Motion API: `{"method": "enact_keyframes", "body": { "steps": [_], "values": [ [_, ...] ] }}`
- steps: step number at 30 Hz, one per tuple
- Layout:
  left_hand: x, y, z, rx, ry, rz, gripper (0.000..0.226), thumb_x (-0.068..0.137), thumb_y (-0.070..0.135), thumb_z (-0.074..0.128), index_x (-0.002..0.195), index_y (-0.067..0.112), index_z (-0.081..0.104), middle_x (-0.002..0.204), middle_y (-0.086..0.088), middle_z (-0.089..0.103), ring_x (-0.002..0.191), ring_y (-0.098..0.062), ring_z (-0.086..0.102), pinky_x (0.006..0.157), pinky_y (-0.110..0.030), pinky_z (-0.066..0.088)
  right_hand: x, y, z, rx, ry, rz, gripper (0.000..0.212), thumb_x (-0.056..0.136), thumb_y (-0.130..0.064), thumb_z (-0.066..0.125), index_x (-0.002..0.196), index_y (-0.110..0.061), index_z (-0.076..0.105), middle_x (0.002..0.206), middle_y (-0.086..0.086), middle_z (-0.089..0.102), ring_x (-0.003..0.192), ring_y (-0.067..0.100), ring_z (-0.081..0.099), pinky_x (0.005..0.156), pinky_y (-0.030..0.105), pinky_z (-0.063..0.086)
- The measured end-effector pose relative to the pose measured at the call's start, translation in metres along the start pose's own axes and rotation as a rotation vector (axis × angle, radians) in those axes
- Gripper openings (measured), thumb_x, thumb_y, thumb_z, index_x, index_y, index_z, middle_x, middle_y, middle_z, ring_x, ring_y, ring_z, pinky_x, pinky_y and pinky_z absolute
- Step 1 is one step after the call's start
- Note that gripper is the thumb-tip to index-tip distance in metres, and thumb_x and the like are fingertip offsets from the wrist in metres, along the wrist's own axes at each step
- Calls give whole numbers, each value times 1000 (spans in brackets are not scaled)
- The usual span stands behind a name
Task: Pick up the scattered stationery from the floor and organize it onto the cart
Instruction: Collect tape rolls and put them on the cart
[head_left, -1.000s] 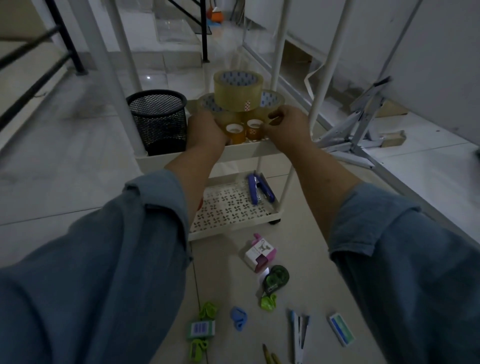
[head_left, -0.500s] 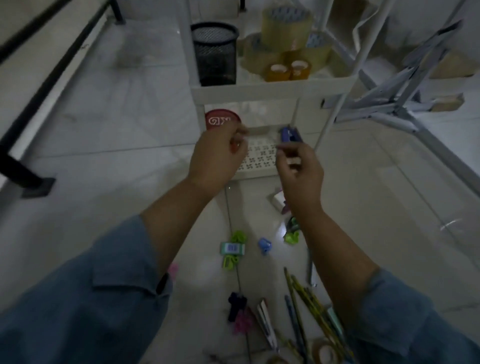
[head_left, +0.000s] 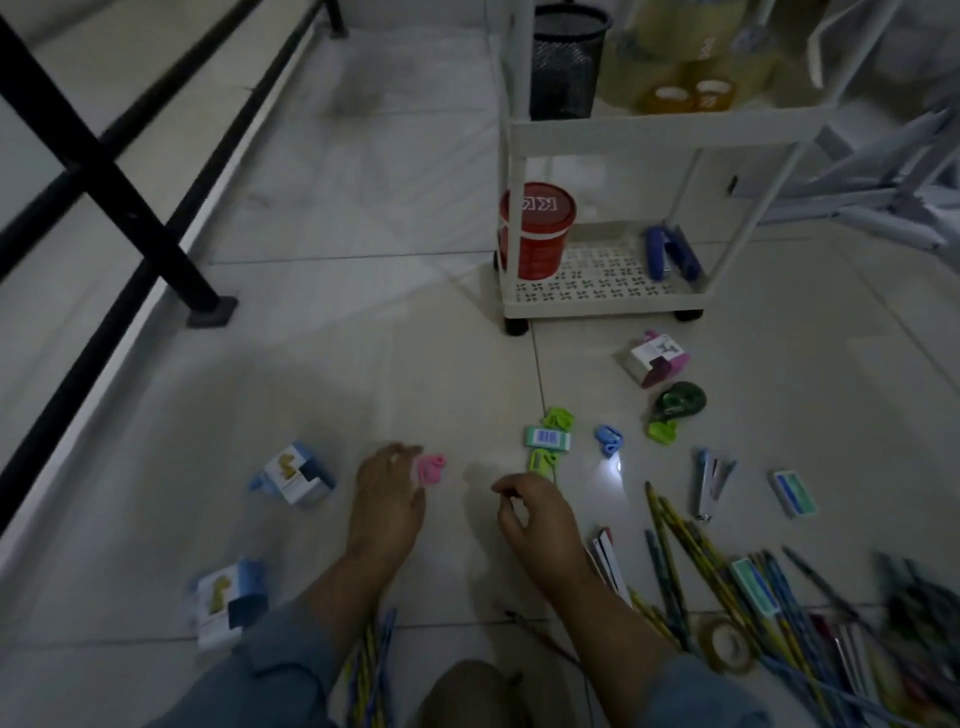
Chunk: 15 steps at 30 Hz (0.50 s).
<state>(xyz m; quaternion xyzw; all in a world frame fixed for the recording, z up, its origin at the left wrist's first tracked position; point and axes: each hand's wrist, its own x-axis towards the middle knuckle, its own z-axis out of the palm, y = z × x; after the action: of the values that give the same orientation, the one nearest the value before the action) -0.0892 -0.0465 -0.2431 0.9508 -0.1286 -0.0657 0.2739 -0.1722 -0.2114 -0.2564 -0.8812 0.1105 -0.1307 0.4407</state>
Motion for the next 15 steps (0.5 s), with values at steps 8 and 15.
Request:
{"method": "enact_keyframes", "body": {
  "steps": [8,15],
  "values": [
    [22,-47,9,231,-212,-135,49,94,3,39,142,10,34,142,-21,35,126,-38,41,99,-39,39,-20,29,-62,-143,181,97,16,84,-7,55,94,-8,66,90,5,65,86,10,54,74,25,41],
    [23,27,16,-188,88,-142,42,86,7,61,125,1,48,125,-30,39,102,-44,50,91,-41,42,-83,61,-108,-369,149,179,17,77,-14,56,91,-13,64,88,6,62,83,22,57,70,26,44]
  ]
}}
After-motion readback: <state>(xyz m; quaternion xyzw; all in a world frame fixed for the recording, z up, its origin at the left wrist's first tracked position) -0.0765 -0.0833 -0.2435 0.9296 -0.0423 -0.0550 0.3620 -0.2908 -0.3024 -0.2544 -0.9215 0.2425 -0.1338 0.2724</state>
